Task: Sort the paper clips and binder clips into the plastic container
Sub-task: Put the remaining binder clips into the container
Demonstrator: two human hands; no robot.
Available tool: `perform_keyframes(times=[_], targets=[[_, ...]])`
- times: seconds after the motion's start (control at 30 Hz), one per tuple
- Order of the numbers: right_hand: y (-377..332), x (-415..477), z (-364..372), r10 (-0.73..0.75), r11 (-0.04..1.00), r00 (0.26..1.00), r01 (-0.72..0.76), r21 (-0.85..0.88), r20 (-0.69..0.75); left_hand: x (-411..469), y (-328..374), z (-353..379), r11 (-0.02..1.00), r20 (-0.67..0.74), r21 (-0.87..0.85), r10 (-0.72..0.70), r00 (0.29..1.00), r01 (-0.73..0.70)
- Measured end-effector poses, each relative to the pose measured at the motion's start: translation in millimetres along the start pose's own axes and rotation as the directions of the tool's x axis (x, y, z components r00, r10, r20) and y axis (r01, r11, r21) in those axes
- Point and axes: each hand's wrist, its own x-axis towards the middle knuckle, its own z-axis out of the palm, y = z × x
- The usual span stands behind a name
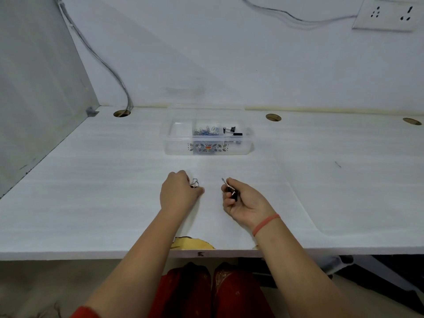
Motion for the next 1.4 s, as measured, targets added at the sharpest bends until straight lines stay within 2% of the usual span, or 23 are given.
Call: perform_keyframes(times=[0.1,0.17,0.2,0.23,0.27,0.3,0.33,0.37,0.4,0.43,0.5,0.6,0.7,0.87,0.97,1.07,1.13,1.23,1.4], targets=[[2,-1,1,-0.013,0.999,1.0,0.012,-0.042,-0.009,0,2,-1,0.998,-0.007,0.055,0.034,0.999,-0.033],[2,-3,1,-0.027,0.999,1.0,0.026,-0.041,-0.014,-3,2,-2,0.999,0.025,0.016,0.047,0.999,-0.048],[2,-4,1,-0.035,0.999,0.999,0.034,-0.035,-0.013,-5,3,-3,0.997,0.041,-0.082,0.01,0.999,-0.006],[1,-6,0,-0.04,0.999,0.999,0.04,-0.026,-0.011,-9,5,-5,0.957,0.084,-0.275,-0.075,0.994,0.096],[1,-7,0,-0.042,0.999,0.999,0.042,-0.016,-0.009,-12,8,-8,0.817,0.178,-0.519,-0.183,0.967,0.25],[1,-9,1,-0.041,0.999,0.999,0.041,0.003,-0.009,-15,12,-13,0.58,0.322,-0.702,-0.26,0.911,0.413],[1,-11,2,-0.039,0.999,0.999,0.039,0.032,-0.013,-18,15,-18,0.325,0.469,-0.778,-0.27,0.841,0.538],[1,-12,3,-0.035,0.997,0.999,0.037,0.069,-0.022,-21,17,-22,0.12,0.584,-0.775,-0.239,0.776,0.62],[0,-13,6,-0.03,0.994,0.999,0.033,0.103,-0.036,-23,19,-25,-0.021,0.66,-0.742,-0.199,0.725,0.67],[0,-15,9,-0.023,0.991,0.998,0.029,0.13,-0.051,-25,21,-28,-0.11,0.704,-0.709,-0.167,0.69,0.696],[-3,-19,15,-0.015,0.987,0.998,0.025,0.159,-0.065,-28,26,-32,-0.169,0.742,-0.67,-0.146,0.654,0.723],[-12,-23,20,-0.021,0.986,0.999,0.028,0.162,-0.043,-26,35,-37,-0.06,0.737,-0.669,-0.186,0.65,0.741],[-31,-23,23,-0.058,0.99,0.997,0.063,0.124,-0.048,-17,46,-41,0.023,0.694,-0.699,-0.22,0.686,0.715],[-83,-14,41,-0.132,0.991,0.989,0.135,0.028,-0.069,14,83,-54,-0.027,0.667,-0.74,-0.155,0.729,0.672],[-119,1,60,-0.195,0.98,0.978,0.198,0.031,-0.075,48,109,-58,-0.014,0.657,-0.751,-0.129,0.743,0.661],[-147,18,78,-0.266,0.964,0.956,0.261,-0.052,-0.12,83,135,-51,0.019,0.63,-0.77,-0.141,0.764,0.638],[-162,34,88,-0.305,0.949,0.941,0.286,-0.135,-0.149,105,149,-41,0.08,0.623,-0.77,-0.123,0.773,0.633],[-177,57,96,-0.342,0.919,0.922,0.287,-0.271,-0.183,132,164,-22,0.223,0.612,-0.753,-0.108,0.784,0.619],[-189,88,92,-0.268,0.882,0.947,0.168,-0.44,-0.176,173,170,10,0.433,0.598,-0.693,-0.1,0.795,0.576]])
